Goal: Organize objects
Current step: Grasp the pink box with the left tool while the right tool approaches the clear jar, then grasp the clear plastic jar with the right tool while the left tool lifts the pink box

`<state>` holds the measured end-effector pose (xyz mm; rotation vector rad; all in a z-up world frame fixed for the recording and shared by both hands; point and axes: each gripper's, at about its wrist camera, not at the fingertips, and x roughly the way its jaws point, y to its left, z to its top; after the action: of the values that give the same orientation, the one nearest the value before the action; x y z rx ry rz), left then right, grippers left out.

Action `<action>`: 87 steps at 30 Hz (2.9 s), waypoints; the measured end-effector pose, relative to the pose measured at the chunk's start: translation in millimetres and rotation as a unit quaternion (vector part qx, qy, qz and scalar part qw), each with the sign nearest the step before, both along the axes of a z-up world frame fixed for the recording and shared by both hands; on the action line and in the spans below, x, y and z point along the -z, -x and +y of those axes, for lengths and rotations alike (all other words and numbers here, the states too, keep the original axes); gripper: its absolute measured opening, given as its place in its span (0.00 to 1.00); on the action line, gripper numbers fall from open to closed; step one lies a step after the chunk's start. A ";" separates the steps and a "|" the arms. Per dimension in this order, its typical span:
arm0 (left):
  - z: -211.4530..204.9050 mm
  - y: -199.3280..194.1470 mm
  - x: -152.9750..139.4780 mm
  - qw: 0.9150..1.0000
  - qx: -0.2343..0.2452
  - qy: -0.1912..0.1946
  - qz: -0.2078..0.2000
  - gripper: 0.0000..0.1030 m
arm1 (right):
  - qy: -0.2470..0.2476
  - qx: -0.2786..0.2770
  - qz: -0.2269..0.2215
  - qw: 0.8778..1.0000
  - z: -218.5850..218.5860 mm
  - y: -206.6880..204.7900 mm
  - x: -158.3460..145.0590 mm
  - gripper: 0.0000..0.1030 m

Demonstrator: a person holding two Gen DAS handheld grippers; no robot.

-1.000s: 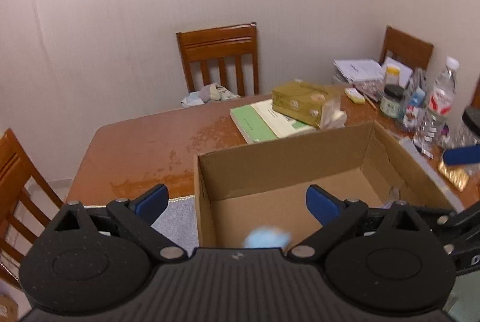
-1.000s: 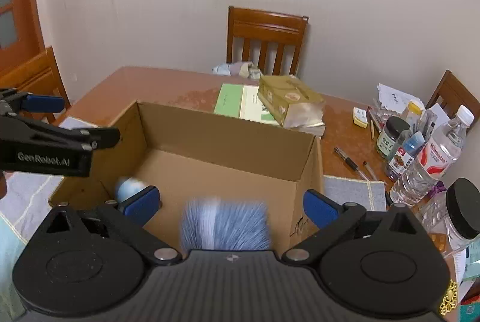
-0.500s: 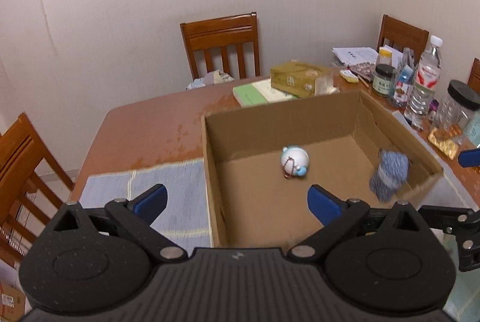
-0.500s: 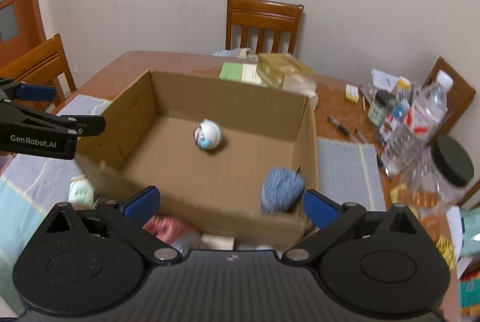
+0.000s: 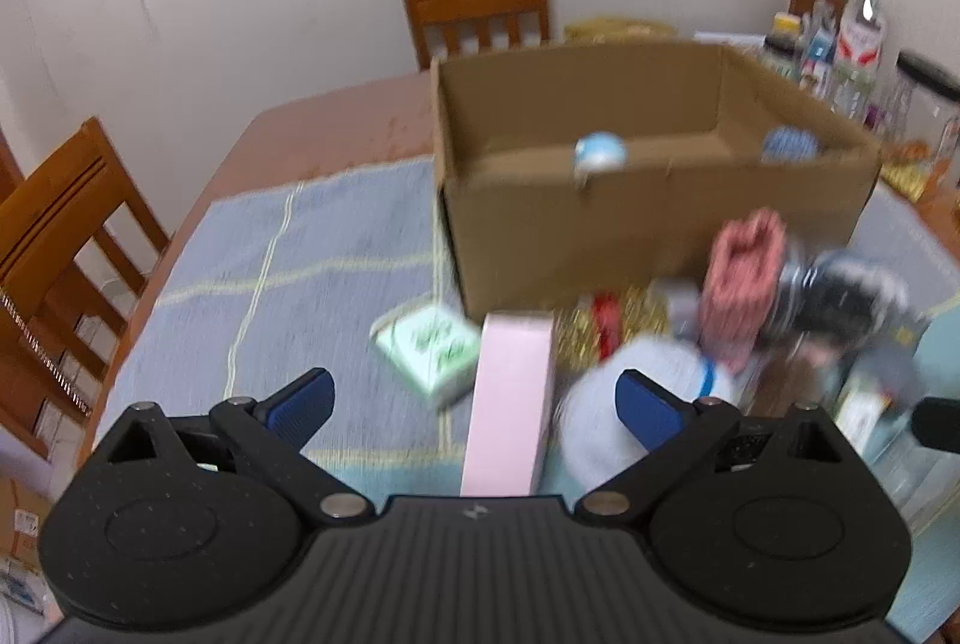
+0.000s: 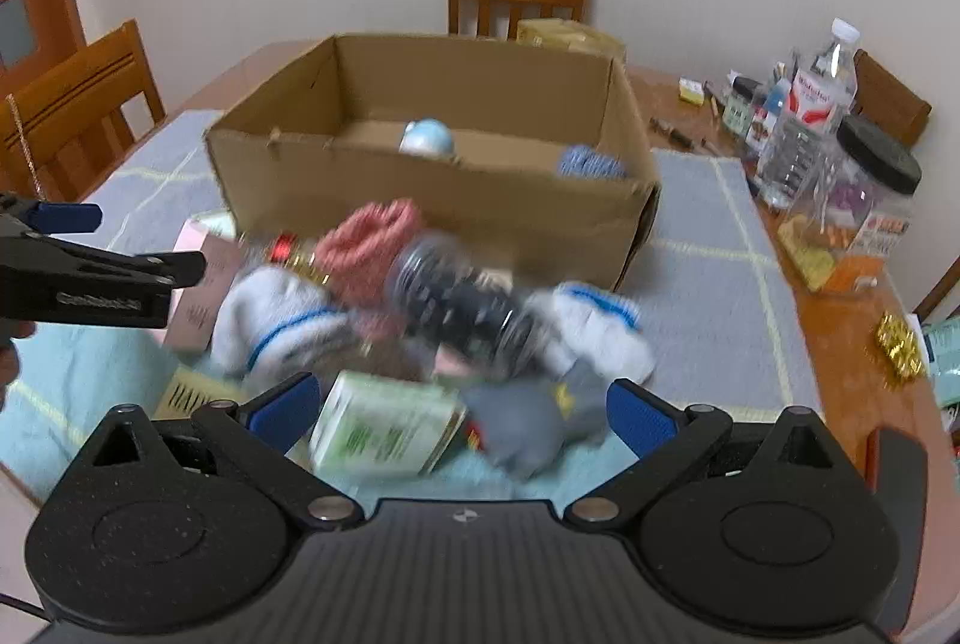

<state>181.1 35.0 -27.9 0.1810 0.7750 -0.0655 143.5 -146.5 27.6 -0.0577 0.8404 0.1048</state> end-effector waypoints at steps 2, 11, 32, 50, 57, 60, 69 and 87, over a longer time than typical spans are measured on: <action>4.7 1.6 12.6 1.000 -0.011 0.001 0.009 0.97 | 0.001 -0.003 0.006 1.000 4.5 6.4 7.1 1.00; 21.3 -4.0 39.5 0.999 -0.035 -0.009 0.032 0.97 | 0.037 -0.020 0.022 0.999 22.1 19.6 33.3 1.00; 82.3 -9.6 44.6 0.991 -0.098 -0.050 0.072 0.97 | 0.004 -0.010 0.066 0.998 -4.6 19.8 51.5 1.00; 50.0 -28.9 7.2 0.957 -0.146 0.222 0.118 0.97 | 0.003 -0.026 0.075 0.997 -0.1 9.3 58.8 1.00; 52.0 -51.5 18.7 0.941 -0.197 0.245 0.123 0.96 | 0.000 -0.027 0.079 0.997 -2.0 6.9 59.6 1.00; 54.3 -59.6 25.4 0.938 -0.210 0.243 0.130 0.96 | 0.000 -0.031 0.081 0.996 -1.1 4.5 61.4 1.00; 62.5 -45.9 36.7 0.935 -0.211 0.245 0.145 0.93 | 0.004 -0.038 0.087 0.996 0.0 4.7 62.7 1.00; 49.0 -41.9 39.0 0.959 -0.178 0.178 0.128 0.81 | 0.002 -0.041 0.092 0.995 -3.7 4.4 63.3 0.90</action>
<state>223.0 83.9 -67.0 -0.3154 1.0294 0.1151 139.1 -150.1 -35.7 -0.0871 1.0231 0.1882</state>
